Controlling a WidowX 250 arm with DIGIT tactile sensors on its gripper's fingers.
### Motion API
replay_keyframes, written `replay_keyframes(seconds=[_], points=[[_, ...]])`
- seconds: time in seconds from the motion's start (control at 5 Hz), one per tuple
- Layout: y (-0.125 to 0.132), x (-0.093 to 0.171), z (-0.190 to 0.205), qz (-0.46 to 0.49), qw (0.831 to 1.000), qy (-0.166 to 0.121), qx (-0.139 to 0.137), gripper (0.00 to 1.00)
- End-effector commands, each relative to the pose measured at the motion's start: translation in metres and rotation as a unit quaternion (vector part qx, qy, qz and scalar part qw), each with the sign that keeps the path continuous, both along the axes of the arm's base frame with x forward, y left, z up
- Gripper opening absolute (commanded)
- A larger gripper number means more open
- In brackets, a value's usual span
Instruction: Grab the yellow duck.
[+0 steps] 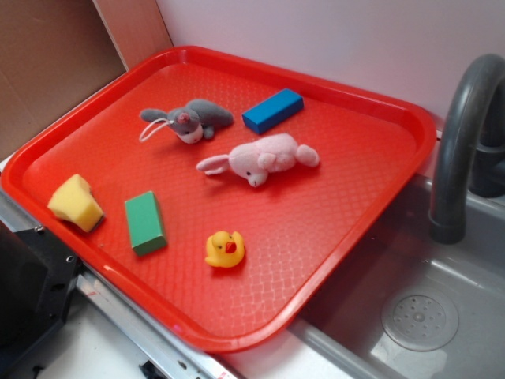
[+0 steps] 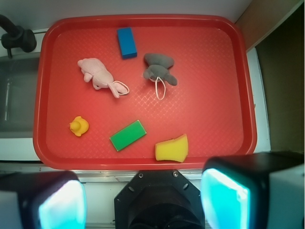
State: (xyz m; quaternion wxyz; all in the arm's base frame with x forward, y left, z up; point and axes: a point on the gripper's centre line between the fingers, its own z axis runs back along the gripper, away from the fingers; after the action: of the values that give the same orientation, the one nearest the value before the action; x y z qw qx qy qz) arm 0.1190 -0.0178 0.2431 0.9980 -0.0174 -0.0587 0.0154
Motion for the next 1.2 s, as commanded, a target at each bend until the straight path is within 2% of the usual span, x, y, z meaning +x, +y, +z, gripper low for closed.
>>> replay_keyframes(seconds=[0.0, 0.2, 0.4, 0.6, 0.8, 1.0], points=[[0.000, 0.000, 0.000, 0.000, 1.000, 0.000, 0.000, 1.00], [-0.025, 0.019, -0.010, -0.123, 0.991, -0.034, 0.033, 1.00], [-0.052, 0.031, -0.024, -0.247, 0.966, -0.041, 0.070, 1.00], [-0.077, 0.034, -0.045, -0.368, 0.925, -0.031, 0.091, 1.00], [-0.095, 0.035, -0.083, -0.486, 0.867, 0.011, 0.111, 1.00], [-0.102, 0.037, -0.116, -0.543, 0.831, 0.035, 0.115, 1.00]])
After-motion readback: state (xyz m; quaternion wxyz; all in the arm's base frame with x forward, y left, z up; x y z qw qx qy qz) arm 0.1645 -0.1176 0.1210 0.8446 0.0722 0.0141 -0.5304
